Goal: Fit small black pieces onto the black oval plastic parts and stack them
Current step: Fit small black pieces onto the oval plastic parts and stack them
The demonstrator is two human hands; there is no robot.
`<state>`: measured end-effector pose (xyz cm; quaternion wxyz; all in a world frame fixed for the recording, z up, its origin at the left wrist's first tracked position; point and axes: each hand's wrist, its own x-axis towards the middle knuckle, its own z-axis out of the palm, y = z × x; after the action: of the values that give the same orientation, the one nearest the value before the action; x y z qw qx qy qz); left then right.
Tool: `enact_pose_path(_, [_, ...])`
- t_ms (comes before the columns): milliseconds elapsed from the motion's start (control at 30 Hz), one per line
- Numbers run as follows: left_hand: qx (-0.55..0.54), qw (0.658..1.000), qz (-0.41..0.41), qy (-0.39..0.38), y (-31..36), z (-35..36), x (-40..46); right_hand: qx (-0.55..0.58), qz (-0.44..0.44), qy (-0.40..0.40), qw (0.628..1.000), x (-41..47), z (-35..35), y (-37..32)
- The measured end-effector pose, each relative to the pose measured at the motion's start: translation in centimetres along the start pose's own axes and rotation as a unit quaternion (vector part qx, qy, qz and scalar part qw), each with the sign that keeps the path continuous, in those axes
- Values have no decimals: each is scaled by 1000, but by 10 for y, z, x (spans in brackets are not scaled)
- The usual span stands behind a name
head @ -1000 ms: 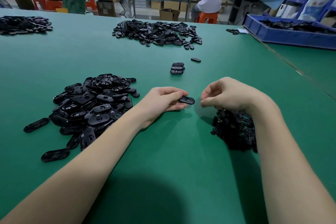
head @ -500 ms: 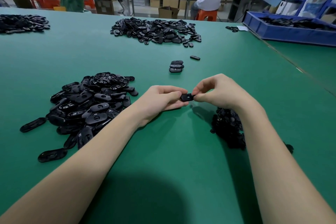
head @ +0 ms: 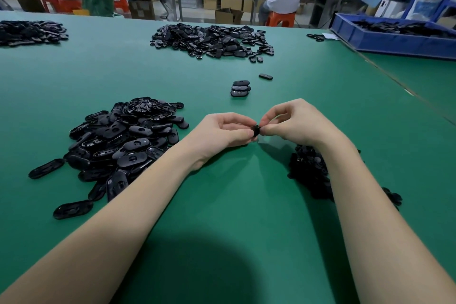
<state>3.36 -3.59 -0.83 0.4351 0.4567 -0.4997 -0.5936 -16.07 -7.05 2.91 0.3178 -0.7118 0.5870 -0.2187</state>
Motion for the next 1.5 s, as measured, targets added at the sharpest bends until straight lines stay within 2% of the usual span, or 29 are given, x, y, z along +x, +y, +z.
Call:
enact_pose_path(167, [8,1000,8,-2,-1,-2,1,25,-3,-21,999,-2,0,0])
enact_pose_path(667, [-5,1000,3,-1,0,1,0,63,12,-13,998,4,4,2])
enact_pose_path(967, [0,1000,-9,-7,0,0,-1,109,98,-19,989,1,6,2])
enact_pose_path(1167, [-31,999,-19,13,3,0,0,115,80,-30,990,-2,5,1])
enact_pose_path(1333, [62,997,0,43,0,5,0,123,80,-39,988,-2,8,0])
enact_pose_path(1500, [1,999,-12,38,5,3,-2,130,47,-56,989,-3,7,-2])
